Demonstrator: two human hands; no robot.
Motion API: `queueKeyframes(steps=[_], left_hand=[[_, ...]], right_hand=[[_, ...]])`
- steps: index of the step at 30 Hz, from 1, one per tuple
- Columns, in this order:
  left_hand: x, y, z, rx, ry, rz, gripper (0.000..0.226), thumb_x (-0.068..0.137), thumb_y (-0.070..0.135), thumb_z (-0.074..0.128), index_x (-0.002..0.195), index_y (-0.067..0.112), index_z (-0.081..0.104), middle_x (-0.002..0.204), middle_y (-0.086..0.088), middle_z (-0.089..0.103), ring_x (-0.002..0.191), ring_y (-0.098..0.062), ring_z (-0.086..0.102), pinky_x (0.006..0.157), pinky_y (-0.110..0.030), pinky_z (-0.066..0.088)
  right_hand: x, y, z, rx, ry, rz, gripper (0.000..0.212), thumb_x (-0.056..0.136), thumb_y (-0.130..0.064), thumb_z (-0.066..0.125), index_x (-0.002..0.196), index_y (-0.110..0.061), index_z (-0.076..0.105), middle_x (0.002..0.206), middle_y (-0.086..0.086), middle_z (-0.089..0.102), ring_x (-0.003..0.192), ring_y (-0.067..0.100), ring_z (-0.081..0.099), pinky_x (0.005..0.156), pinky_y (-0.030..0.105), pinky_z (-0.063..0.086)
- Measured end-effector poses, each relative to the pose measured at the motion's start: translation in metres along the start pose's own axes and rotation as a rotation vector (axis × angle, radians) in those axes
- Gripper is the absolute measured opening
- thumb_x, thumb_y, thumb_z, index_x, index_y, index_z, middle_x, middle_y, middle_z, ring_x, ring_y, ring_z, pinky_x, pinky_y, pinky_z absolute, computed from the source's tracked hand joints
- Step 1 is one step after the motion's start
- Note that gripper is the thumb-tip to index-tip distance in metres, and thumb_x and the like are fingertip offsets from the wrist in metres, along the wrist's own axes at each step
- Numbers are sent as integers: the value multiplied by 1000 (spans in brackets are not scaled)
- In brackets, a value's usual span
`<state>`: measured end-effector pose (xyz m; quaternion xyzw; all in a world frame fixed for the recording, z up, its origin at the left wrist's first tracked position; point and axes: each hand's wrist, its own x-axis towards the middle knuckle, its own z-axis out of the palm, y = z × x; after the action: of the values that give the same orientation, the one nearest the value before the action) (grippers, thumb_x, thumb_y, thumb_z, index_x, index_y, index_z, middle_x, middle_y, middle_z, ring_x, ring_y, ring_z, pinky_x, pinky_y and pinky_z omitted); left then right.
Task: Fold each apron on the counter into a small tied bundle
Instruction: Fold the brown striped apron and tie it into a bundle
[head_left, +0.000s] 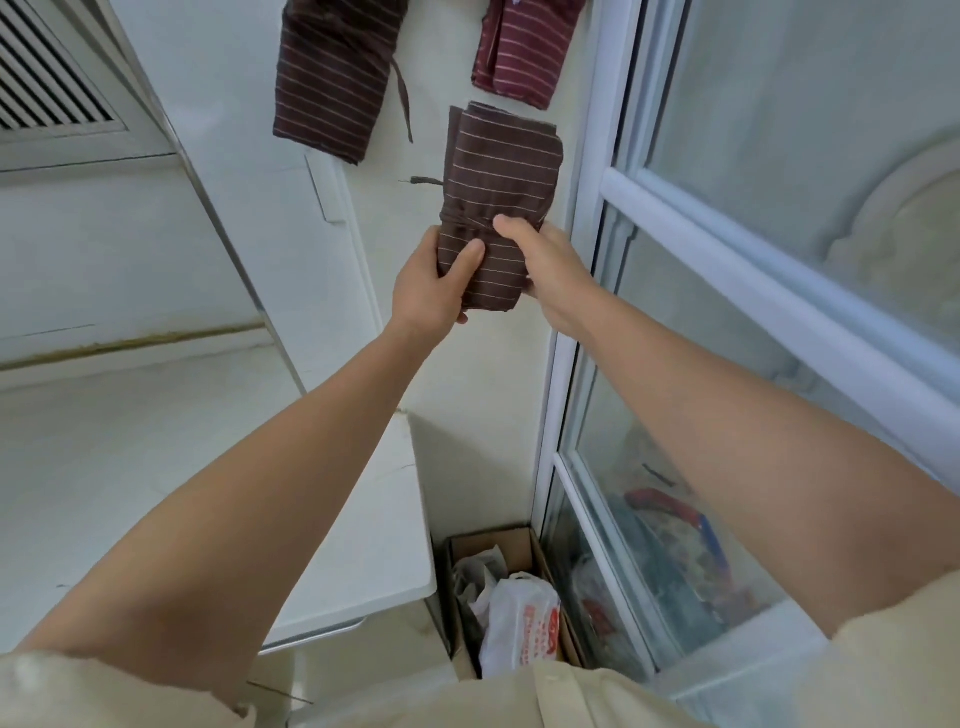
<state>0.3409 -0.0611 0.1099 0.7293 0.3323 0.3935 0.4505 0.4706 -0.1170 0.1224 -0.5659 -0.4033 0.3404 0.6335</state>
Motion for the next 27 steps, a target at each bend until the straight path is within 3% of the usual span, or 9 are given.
queueKeyframes(steps=[5, 7, 9, 12, 14, 17, 20, 23, 27], left_hand=[[8, 28, -5, 190, -24, -94, 47, 98, 51, 45, 131, 18, 48, 115, -2, 65, 104, -19, 62, 90, -35, 52], [14, 46, -10, 198, -119, -170, 51, 94, 53, 53, 132, 20, 46, 114, 3, 63, 101, -14, 61, 84, -29, 50], [17, 66, -16, 52, -126, -89, 55, 89, 46, 65, 135, 25, 41, 114, 12, 60, 99, -2, 59, 77, -17, 49], [23, 90, -28, -123, -92, 46, 45, 89, 39, 68, 125, 17, 53, 110, 3, 68, 95, -10, 67, 86, -32, 56], [27, 105, -33, -47, -21, 178, 31, 93, 37, 64, 107, 10, 62, 92, -5, 71, 72, -18, 68, 74, -38, 58], [35, 124, -37, 177, 150, 269, 38, 96, 51, 51, 95, 15, 63, 78, 1, 70, 52, -18, 67, 58, -34, 56], [48, 141, -46, 371, 239, 246, 56, 95, 66, 27, 91, 24, 64, 73, 3, 69, 60, -17, 69, 72, -36, 56], [65, 159, -55, 336, 273, 211, 66, 91, 73, 17, 85, 25, 61, 77, 6, 65, 77, -20, 68, 84, -42, 53], [91, 182, -63, 239, 197, 227, 48, 96, 62, 34, 108, 20, 54, 96, -1, 67, 69, -14, 67, 67, -35, 58]], right_hand=[[2, -22, -8, 11, 74, -221, 26, 92, -33, 65, 117, -29, 58, 116, -3, 69, 107, 13, 66, 97, 40, 54], [6, -40, -7, 56, 84, -293, 20, 92, -30, 65, 111, -31, 59, 112, -3, 70, 105, 13, 67, 97, 41, 53], [9, -61, -5, 89, 64, -335, 19, 94, -30, 63, 112, -27, 60, 111, -2, 71, 104, 13, 68, 96, 38, 54], [14, -86, 1, 136, 60, -370, 25, 96, -34, 59, 119, -23, 59, 115, 1, 70, 104, 13, 68, 92, 37, 56], [18, -100, 7, 145, 66, -378, 28, 97, -37, 56, 122, -23, 56, 118, 1, 68, 105, 13, 67, 92, 38, 56], [27, -120, 10, 157, 36, -314, 26, 97, -33, 54, 120, -21, 54, 118, 5, 66, 106, 19, 66, 93, 43, 56], [35, -138, 9, 125, 54, -325, 16, 93, -21, 53, 109, -26, 56, 112, 5, 66, 104, 22, 64, 93, 47, 55], [46, -161, 9, 166, 121, -392, 18, 94, -19, 52, 108, -28, 57, 111, 5, 67, 104, 22, 65, 90, 47, 57], [70, -191, 5, 236, 223, -436, 27, 89, -22, 57, 116, -20, 61, 112, 5, 69, 105, 21, 65, 96, 47, 53]])
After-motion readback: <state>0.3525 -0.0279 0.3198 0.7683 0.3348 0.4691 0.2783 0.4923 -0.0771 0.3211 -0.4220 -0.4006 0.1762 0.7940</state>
